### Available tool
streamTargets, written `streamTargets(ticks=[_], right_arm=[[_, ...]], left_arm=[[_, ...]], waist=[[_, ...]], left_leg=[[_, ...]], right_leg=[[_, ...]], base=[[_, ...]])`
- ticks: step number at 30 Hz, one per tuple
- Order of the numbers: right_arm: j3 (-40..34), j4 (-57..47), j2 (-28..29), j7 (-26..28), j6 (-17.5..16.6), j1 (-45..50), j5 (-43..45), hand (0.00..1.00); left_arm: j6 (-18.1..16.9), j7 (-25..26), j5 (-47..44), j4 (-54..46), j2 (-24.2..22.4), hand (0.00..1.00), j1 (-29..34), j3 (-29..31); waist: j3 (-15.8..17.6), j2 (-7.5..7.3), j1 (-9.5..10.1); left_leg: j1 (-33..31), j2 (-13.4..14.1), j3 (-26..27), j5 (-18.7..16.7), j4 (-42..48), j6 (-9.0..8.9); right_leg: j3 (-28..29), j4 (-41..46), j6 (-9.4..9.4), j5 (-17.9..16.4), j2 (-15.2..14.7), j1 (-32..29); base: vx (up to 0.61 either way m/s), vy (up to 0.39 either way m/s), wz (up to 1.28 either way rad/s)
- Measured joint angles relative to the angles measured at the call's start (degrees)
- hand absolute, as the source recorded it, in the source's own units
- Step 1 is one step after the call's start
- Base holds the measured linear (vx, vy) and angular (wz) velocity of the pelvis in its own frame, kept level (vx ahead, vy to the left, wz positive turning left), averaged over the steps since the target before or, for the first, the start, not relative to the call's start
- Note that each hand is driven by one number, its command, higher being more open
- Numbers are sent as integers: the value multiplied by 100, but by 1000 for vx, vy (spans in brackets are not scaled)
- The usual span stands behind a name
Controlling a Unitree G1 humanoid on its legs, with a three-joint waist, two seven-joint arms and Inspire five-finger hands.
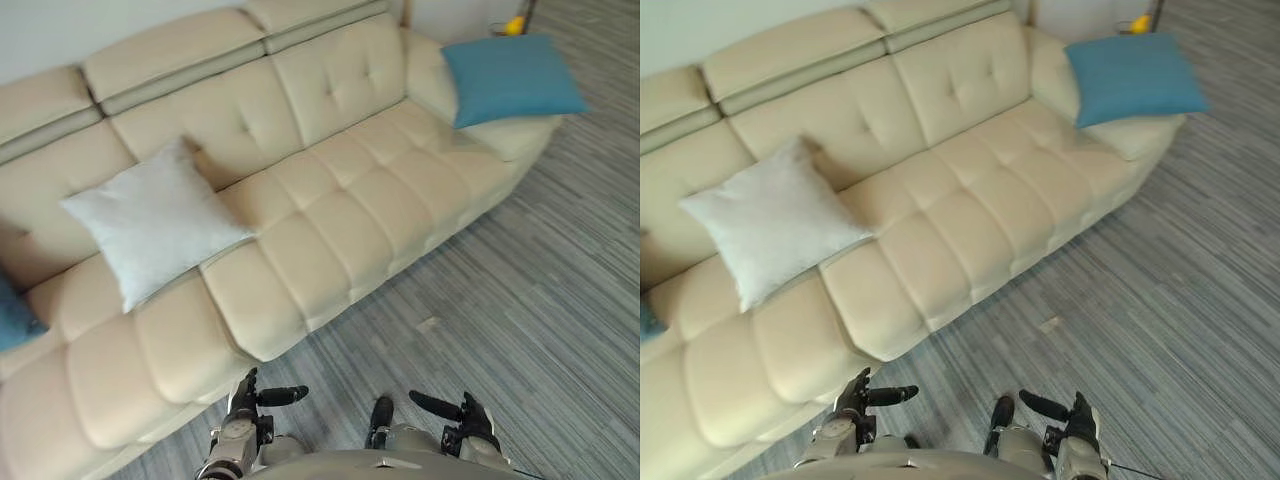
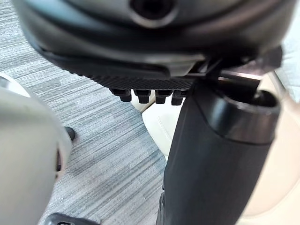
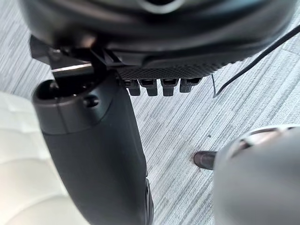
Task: Pick up cushions and gather them together orderly.
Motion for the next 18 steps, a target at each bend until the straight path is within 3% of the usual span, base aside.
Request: streamTargets(ticks=[1, 2, 4, 7, 8, 11, 13, 15, 16, 17, 18], right_arm=[[1, -24, -3, -20, 0, 5, 4, 100], [-7, -41, -48, -47, 5, 33, 55, 100], [-16, -41, -91, -102, 9, 30, 57, 100], [6, -173, -16, -144, 8, -8, 58, 100], [41, -226, 22, -146, 9, -18, 58, 100], [209, -295, 131, -140, 16, -40, 55, 100], [217, -363, 201, -140, 13, -42, 54, 100], [223, -400, 221, -146, 12, -3, 50, 100], [217, -400, 233, -135, 26, 127, 41, 100], [223, -400, 242, -133, 32, 140, 39, 100], [226, -413, 261, -129, 32, 161, 36, 100]], left_arm=[[-35, -14, 1, -61, 33, 100, 20, -11], [-47, -20, -2, -92, 8, 100, 16, 17], [-56, -30, -2, -139, -44, 100, 22, 29], [-53, -20, -1, -369, -116, 100, 71, 2], [-55, -21, -4, -452, -148, 100, 94, 32], [-60, -18, -5, -545, -187, 100, 140, 106], [-56, -29, -5, -528, -190, 100, 155, 217], [-48, -28, -8, -527, -187, 100, 192, 226], [-42, -28, -17, -466, -144, 100, 204, 218], [-39, -25, -19, -458, -120, 100, 206, 214], [-14, -7, -30, -446, -58, 100, 215, 171]], waist=[[35, -31, 34], [102, -19, 62], [125, 9, 111], [189, -11, 201], [191, 12, 286], [158, 65, 445], [90, 45, 453], [2, 4, 452], [-78, -122, 449], [-89, -176, 453], [-98, -290, 438]], left_leg=[[-238, 7, -303, 236, 473, 6], [-464, -116, -723, -17, 876, -305], [-642, -480, -1022, -397, 815, -363], [-969, -1357, -1415, -547, -683, -515], [-1000, -1504, -1581, -495, -1287, -576], [-1043, -1518, -1856, -287, -2185, -574], [-1023, -1539, -1972, -76, -2045, -457], [-964, -1551, -1830, -79, -1797, -386], [-749, -1662, -1589, -136, -1793, -203], [-684, -1697, -1498, -184, -1797, -191], [-436, -1822, -1299, -312, -1787, -109]], right_leg=[[77, 28, -12, -6, -7, 47], [292, 84, -76, -49, 38, 112], [565, 67, -105, -68, 47, 158], [1136, -48, -109, -70, 97, 225], [1362, -84, -119, -71, 172, 219], [1862, -150, -173, -66, 442, 232], [2249, -20, -187, -157, 535, 207], [2595, 639, -32, -618, 567, -66], [2672, 1690, 377, -1159, 460, -355], [2640, 2128, 582, -1326, 391, -506], [2361, 3410, 1225, -1538, 129, -940]], base=[[78, -212, -73], [103, -167, -64], [66, -53, -72], [103, -3, -93], [160, 65, -108], [178, 99, -116], [351, 173, -116], [385, 202, -118], [247, 145, -78], [393, 191, -76], [276, 99, -48]])
